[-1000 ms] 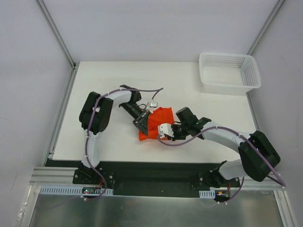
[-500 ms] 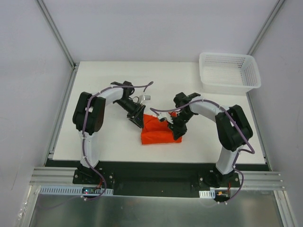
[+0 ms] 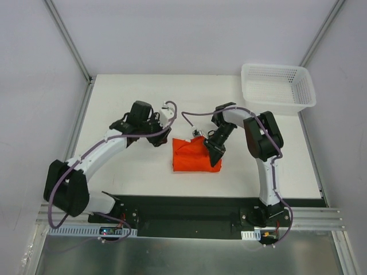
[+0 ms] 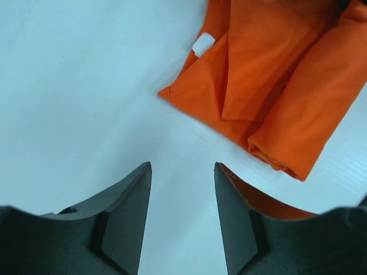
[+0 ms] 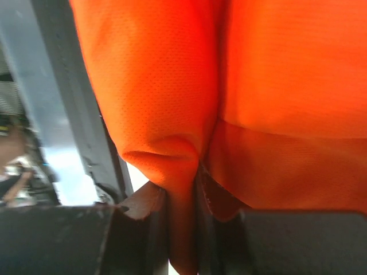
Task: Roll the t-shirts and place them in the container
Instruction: Roll the T-shirt to the center of the board.
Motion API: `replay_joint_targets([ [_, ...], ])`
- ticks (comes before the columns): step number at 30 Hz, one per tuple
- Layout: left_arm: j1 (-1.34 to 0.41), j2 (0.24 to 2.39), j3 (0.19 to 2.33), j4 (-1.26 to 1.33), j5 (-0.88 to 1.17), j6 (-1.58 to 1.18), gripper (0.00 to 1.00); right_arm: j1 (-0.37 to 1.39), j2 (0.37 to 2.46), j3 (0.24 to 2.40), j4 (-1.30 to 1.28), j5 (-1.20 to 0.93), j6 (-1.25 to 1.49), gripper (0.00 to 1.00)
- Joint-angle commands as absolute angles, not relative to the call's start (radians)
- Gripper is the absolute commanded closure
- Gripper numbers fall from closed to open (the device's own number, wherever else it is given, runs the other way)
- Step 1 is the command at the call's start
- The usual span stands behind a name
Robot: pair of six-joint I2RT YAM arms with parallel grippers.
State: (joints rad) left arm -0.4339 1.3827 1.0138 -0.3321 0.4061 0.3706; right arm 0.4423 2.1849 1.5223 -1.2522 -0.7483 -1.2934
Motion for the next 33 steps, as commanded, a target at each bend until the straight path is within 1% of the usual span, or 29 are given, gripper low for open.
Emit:
replay_joint_targets([
  [1, -0.573, 1.247, 0.865, -0.138, 0.225, 0.539, 0.52, 0.403, 2.331, 1.671, -1.479, -0.808, -1.278, 0.99],
  [2, -0.595, 1.227, 0.841, -0.132, 0.239, 0.575, 0.52, 0.403, 2.359, 1.699, -1.530, -0.816, -1.273, 0.99],
  [3, -0.633, 1.192, 0.797, -0.118, 0.262, 0.609, 0.52, 0.399, 2.393, 1.718, -1.539, -0.815, -1.247, 0.99],
  [5, -0.666, 1.155, 0.761, -0.114, 0.314, 0.701, 0.52, 0.400, 2.396, 1.727, -1.534, -0.812, -1.239, 0.99],
  [10, -0.765, 1.137, 0.664, -0.101, 0.437, 0.911, 0.53, 0.410, 2.430, 1.758, -1.531, -0.799, -1.181, 0.99],
  [15, -0.799, 1.173, 0.646, -0.055, 0.502, 0.974, 0.53, 0.408, 2.436, 1.769, -1.532, -0.796, -1.175, 0.99],
  [19, -0.811, 1.227, 0.657, -0.038, 0.549, 0.999, 0.50, 0.410, 2.439, 1.772, -1.532, -0.793, -1.169, 0.99],
  [23, -0.833, 1.328, 0.669, -0.015, 0.508, 1.037, 0.50, 0.411, 2.444, 1.779, -1.539, -0.793, -1.169, 0.99],
  [26, -0.836, 1.399, 0.672, -0.003, 0.424, 1.068, 0.50, 0.410, 2.468, 1.805, -1.572, -0.799, -1.181, 1.00],
  [29, -0.839, 1.449, 0.660, 0.090, 0.298, 1.075, 0.51, 0.410, 2.470, 1.810, -1.585, -0.802, -1.195, 0.99],
  [31, -0.838, 1.454, 0.661, 0.115, 0.269, 1.072, 0.51, 0.410, 2.482, 1.818, -1.604, -0.805, -1.207, 0.99],
  [33, -0.838, 1.433, 0.658, 0.115, 0.284, 1.065, 0.52, 0.410, 2.494, 1.838, -1.618, -0.807, -1.212, 0.99],
])
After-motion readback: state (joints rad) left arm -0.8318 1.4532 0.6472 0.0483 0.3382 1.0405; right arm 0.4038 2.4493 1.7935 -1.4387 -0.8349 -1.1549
